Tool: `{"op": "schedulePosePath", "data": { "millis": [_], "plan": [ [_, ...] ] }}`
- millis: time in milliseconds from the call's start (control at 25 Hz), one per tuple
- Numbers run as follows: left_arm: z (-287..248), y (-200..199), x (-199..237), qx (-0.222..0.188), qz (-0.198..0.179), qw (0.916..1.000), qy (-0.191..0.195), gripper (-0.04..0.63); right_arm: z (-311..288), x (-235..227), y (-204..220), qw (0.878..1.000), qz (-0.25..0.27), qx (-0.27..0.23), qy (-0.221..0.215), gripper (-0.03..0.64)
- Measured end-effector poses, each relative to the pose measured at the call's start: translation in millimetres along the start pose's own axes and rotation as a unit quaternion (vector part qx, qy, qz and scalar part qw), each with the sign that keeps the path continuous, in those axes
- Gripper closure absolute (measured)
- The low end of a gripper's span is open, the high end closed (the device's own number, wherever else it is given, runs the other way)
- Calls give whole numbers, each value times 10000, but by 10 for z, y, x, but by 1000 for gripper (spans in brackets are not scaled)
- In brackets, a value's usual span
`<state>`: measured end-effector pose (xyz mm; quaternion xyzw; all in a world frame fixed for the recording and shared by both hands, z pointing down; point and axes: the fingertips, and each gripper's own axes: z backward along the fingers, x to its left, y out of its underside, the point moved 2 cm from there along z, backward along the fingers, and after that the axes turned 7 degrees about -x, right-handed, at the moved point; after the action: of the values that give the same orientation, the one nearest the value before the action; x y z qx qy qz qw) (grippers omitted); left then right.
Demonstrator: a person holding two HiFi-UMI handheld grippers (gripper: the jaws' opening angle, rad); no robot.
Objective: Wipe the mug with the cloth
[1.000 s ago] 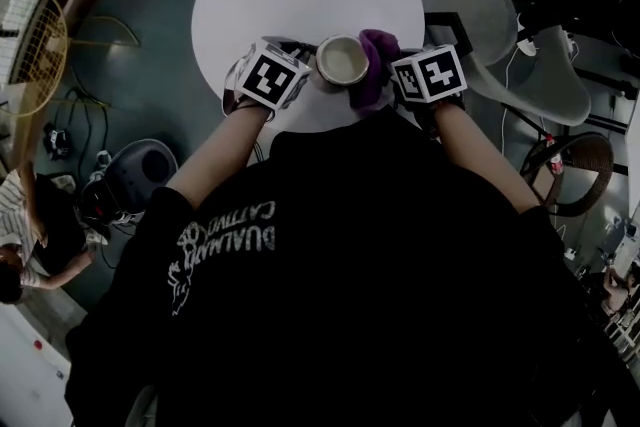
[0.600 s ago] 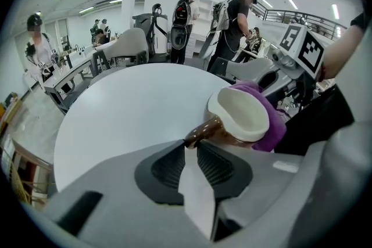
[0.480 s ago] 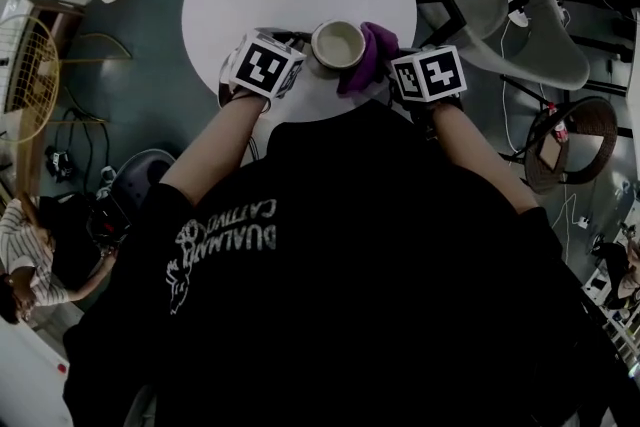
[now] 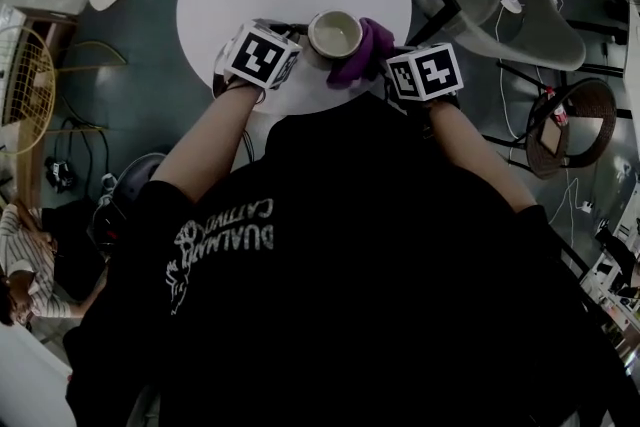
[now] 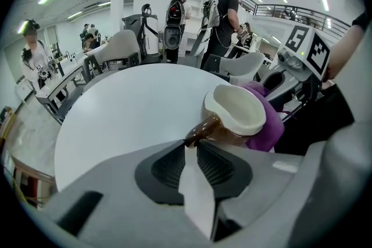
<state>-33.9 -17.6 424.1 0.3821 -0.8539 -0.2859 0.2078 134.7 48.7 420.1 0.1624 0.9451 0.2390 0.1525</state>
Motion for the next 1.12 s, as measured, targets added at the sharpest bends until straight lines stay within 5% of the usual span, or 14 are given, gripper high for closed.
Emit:
{"op": "schedulePosePath", "data": {
  "millis": [1120],
  "plan": [
    [121,139,-97,46,-53,10000,25,532,25,632,137,9954,-306,-98,-899,543]
  ]
}}
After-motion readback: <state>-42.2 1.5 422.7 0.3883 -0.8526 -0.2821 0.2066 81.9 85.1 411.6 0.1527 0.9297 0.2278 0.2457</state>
